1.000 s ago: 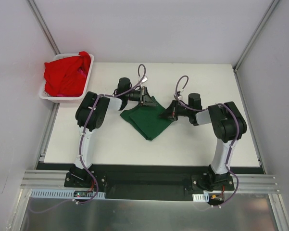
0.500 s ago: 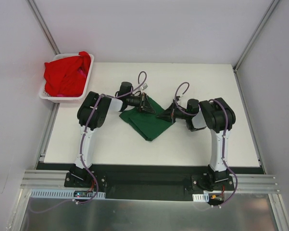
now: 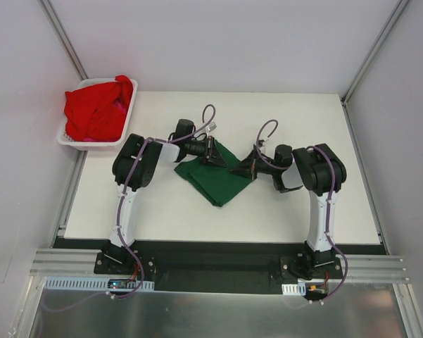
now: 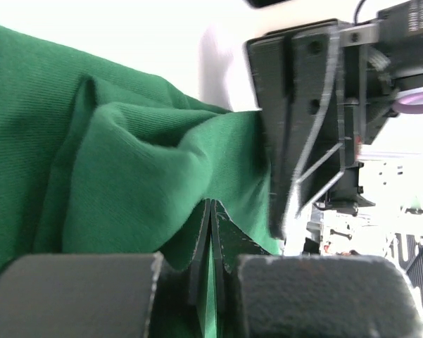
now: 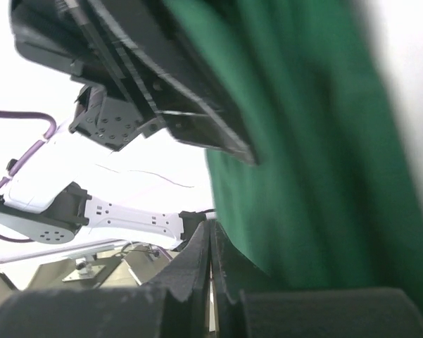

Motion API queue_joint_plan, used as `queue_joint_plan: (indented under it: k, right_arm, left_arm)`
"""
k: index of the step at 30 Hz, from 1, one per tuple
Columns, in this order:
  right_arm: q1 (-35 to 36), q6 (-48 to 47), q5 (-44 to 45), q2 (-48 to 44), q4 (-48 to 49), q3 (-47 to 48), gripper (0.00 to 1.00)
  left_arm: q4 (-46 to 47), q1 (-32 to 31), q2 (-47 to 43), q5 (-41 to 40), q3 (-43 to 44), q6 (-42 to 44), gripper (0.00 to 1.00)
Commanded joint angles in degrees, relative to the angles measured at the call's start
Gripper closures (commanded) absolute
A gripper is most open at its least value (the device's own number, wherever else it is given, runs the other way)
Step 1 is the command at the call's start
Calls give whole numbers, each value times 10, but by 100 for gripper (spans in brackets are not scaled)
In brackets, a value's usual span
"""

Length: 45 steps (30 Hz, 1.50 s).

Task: Fold and stack the t-shirts
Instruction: Fold the tshirt

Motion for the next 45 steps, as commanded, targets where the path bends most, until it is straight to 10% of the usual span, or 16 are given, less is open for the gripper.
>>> queue_joint_plan:
  k: [1,6,12,45]
  right_arm:
    - [3,-50,-16,-98,29,-3,99]
    - [11,-188,-11,-198,-172,-3,99]
    - [69,-522,90,-320,-647,60,99]
    - [177,-516,226,-288,-621,-17,99]
  left_arm:
    - [-15,3,-70,-3,17,24,100]
    - [-26,2,-128,-5,6,33,100]
    - [-33,2,-131,-11,0,46,100]
    - [-181,7,62,-41,160,95,100]
